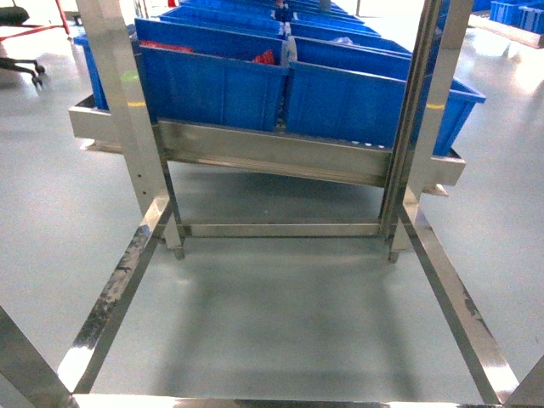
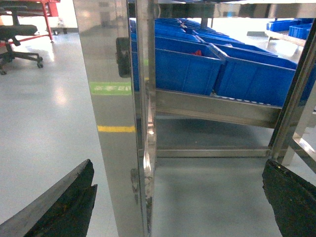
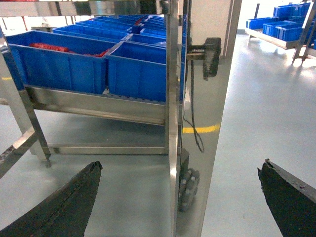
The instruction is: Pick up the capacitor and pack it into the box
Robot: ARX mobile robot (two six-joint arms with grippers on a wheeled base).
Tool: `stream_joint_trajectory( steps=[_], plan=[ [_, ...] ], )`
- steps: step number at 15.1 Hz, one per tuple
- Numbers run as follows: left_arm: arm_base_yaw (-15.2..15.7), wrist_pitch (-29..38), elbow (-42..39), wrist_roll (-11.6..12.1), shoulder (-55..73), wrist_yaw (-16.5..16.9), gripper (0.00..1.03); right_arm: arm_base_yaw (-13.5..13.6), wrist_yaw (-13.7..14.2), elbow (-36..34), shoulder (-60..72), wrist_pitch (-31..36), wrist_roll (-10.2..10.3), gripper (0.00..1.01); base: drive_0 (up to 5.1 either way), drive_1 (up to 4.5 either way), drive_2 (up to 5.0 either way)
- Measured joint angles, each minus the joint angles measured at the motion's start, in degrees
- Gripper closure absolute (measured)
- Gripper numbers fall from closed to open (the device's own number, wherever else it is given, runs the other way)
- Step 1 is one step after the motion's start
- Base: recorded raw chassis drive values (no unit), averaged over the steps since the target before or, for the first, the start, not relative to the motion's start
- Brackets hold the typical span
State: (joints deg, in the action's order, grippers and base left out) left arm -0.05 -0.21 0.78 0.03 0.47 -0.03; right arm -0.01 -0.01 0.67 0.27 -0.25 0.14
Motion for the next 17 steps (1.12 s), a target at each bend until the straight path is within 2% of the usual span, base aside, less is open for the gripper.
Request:
stream_joint_trajectory(
  steps=[17],
  plan=[
    [0.00,0.00,0.00,0.00,0.00,-0.02,0.05,0.00,0.00,0.00,0.00,0.00,0.00,0.03,0.0,0.00,0.0]
  ],
)
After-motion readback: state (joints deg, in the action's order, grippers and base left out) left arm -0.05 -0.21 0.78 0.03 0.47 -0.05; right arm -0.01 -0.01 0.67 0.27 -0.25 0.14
